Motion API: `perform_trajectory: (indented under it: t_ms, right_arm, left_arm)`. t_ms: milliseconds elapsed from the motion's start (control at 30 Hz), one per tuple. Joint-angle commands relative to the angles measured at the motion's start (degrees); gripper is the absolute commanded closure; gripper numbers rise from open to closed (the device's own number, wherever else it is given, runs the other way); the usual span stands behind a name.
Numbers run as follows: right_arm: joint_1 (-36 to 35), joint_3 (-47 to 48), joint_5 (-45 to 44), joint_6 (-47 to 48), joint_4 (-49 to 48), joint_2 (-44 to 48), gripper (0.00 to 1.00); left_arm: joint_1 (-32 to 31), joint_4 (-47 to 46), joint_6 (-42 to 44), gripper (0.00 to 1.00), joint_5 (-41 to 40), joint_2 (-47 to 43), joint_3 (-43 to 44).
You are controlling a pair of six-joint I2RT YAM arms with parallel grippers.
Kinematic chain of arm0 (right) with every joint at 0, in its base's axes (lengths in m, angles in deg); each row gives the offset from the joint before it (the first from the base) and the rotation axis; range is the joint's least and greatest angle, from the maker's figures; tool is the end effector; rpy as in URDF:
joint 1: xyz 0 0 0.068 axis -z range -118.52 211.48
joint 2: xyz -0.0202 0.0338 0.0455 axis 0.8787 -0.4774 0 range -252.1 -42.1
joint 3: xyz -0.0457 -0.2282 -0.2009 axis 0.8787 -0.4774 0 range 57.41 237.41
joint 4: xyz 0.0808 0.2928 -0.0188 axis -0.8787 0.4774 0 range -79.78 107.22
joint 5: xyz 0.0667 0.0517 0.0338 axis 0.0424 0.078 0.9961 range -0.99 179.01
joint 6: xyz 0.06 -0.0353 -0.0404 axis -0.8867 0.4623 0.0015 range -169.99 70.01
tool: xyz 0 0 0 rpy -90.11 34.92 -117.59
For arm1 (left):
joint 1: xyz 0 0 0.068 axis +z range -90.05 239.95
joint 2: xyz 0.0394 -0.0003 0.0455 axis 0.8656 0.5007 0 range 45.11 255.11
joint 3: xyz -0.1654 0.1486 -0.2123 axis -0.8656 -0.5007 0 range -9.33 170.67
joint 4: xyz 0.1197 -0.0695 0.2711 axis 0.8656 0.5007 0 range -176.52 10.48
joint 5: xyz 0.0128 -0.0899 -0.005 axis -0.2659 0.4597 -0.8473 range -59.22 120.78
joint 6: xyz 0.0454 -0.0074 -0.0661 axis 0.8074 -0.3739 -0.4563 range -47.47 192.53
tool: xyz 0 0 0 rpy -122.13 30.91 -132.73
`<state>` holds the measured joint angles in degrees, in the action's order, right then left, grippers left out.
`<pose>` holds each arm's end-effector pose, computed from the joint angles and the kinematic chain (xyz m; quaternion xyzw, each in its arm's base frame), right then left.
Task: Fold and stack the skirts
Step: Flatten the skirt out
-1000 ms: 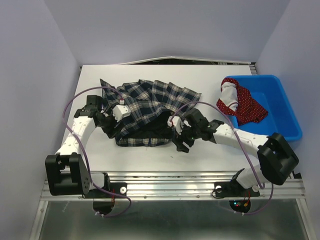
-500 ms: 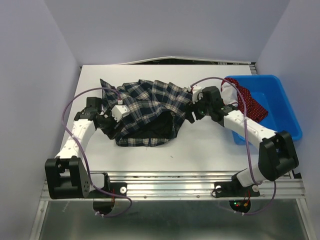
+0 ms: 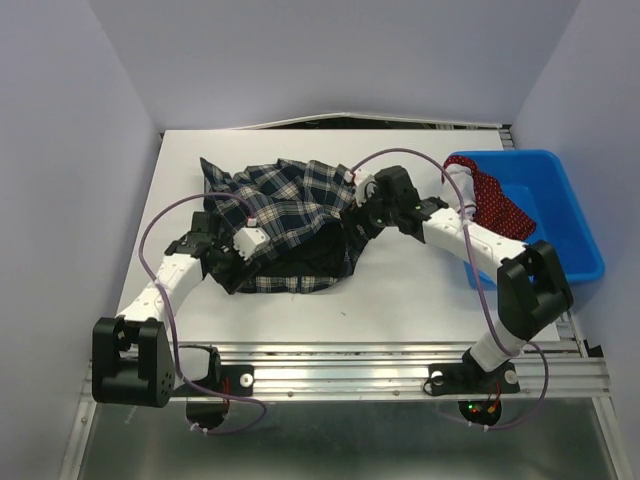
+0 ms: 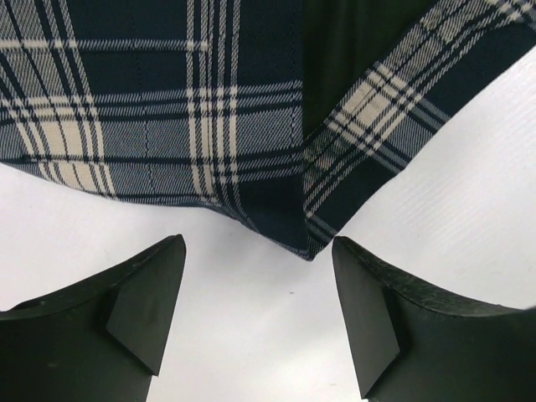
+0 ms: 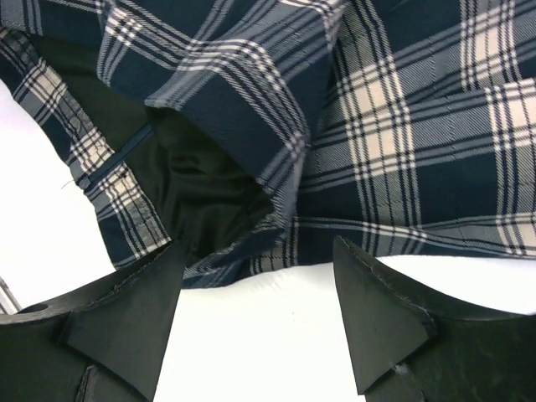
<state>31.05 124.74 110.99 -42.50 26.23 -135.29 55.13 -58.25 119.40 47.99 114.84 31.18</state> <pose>0.3552 0.2389 0.2477 -0.3647 0.8224 0.2502 0.3577 0.2716 -0.0435 0.1867 0.4516 0.8360 -0.0348 0.3099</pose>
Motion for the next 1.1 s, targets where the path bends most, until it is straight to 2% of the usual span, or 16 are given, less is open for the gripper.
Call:
perform_trajectory:
  t_ms: [0,167,400,500,533,600,633,733,767,800,900,933,1067]
  right_arm:
    - [-1.5,-0.6,-4.7,-2.2,-1.6,-1.1,0.24]
    - [-2.0,-2.5,-5.2,-3.8,-1.5,-0.9,0.23]
    - [-2.6,-0.6,-11.9,-3.9,-4.9,-4.0,0.27]
    - [-2.6,1.9,-12.5,-3.8,-6.3,-5.9,0.43]
    - [-2.6,3.1,-12.7,-3.8,-6.8,-6.4,0.55]
    - [-2.6,4.6,-13.1,-3.6,-7.4,-7.4,0.67]
    - [-2.6,5.9,-13.4,-3.7,-7.4,-8.1,0.77]
    - [-2.6,7.0,-14.2,-2.4,-7.0,-7.7,0.89]
    - [-2.6,7.2,-15.0,-2.0,-6.6,-6.9,0.97]
    - [-2.6,7.2,-15.6,-0.9,-6.3,-6.4,0.99]
    - [-2.6,6.3,-18.1,0.3,-5.8,-3.8,0.99]
    - [-2.1,5.9,-18.5,0.5,-5.9,-3.0,0.99]
    - [-1.5,5.4,-19.3,0.4,-5.8,0.5,0.99]
  left_arm:
    - [-3.0,-5.8,-3.9,0.17,-1.9,-1.5,-1.6]
    - [-8.1,-11.9,-7.6,0.17,-7.1,0.1,-2.0]
    - [-8.5,-14.3,-10.0,0.22,-13.6,4.0,-1.0]
    - [-8.5,-14.2,-9.9,0.26,-14.4,3.7,-1.3]
    - [-8.5,-14.3,-10.0,0.31,-14.6,3.6,-1.3]
    - [-8.5,-14.7,-10.2,0.39,-14.9,3.4,-0.7]
    - [-8.5,-15.1,-11.0,0.49,-15.5,3.1,-0.4]
    - [-8.3,-14.8,-12.2,0.60,-15.5,1.4,2.0]
    - [-7.8,-14.2,-12.9,0.68,-14.8,0.8,2.9]
    - [-7.7,-14.0,-13.2,0.75,-14.6,-0.3,4.8]
    - [-6.1,-12.4,-14.3,0.84,-13.8,-1.3,9.0]
    - [-5.6,-11.9,-14.4,0.97,-13.1,-1.2,10.1]
    - [-4.5,-8.2,-13.9,1.00,-8.9,0.4,14.0]
